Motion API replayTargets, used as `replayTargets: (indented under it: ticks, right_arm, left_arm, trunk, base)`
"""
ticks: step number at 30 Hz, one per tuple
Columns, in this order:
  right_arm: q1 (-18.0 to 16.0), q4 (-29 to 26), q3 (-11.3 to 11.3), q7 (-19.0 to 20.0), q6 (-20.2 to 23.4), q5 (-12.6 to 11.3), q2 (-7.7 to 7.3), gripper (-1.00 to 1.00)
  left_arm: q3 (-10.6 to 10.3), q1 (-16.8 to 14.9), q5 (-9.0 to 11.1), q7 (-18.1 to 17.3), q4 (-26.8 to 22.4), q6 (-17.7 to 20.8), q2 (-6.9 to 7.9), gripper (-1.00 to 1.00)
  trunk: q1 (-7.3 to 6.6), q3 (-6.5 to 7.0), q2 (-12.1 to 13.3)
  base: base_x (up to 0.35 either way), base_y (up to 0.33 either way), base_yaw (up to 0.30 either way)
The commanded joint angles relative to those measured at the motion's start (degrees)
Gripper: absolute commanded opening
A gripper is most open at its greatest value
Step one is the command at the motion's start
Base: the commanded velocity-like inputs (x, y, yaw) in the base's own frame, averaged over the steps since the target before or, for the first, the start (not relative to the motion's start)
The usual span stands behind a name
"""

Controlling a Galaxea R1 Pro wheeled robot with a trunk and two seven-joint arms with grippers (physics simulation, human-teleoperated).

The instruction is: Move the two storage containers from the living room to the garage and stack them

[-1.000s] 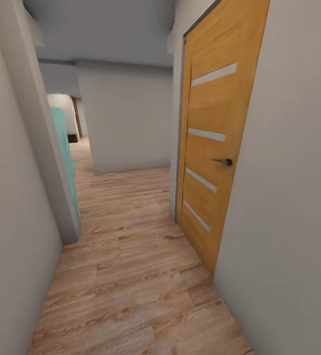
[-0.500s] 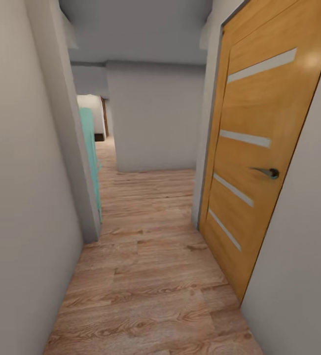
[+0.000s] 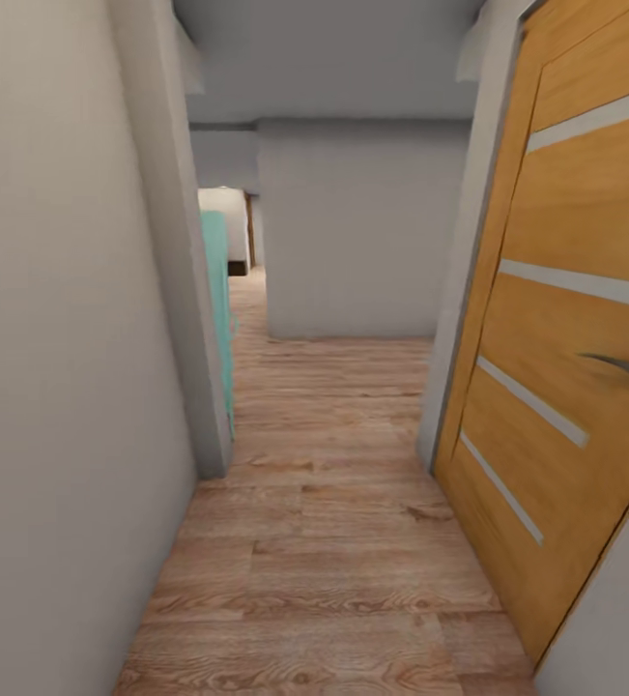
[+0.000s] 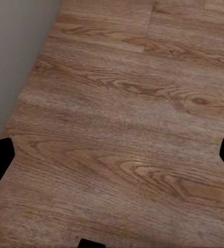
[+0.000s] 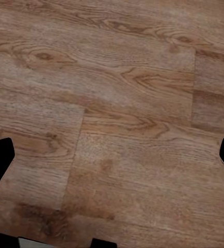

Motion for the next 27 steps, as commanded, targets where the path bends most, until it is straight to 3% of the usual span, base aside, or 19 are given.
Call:
replayTargets:
  ticks: [1, 27]
  right_arm:
    - [0.0, -0.1, 0.0, 0.1, -0.1, 0.2, -0.01, 1.00]
    - [0.0, -0.1, 0.2, 0.4, -0.1, 0.2, -0.01, 1.00]
  left_arm:
    - [-0.1, -0.1, 0.3, 0.0, 0.2, -0.3, -0.01, 1.00]
    - [-0.1, -0.1, 0.2, 0.0, 0.2, -0.2, 0.11, 1.00]
  trunk:
    - [0.04, -0.05, 0.0]
    - [0.04, 0.22, 0.0]
  base:
    - [0.325, 0.000, 0.053]
    - [0.326, 0.000, 0.004]
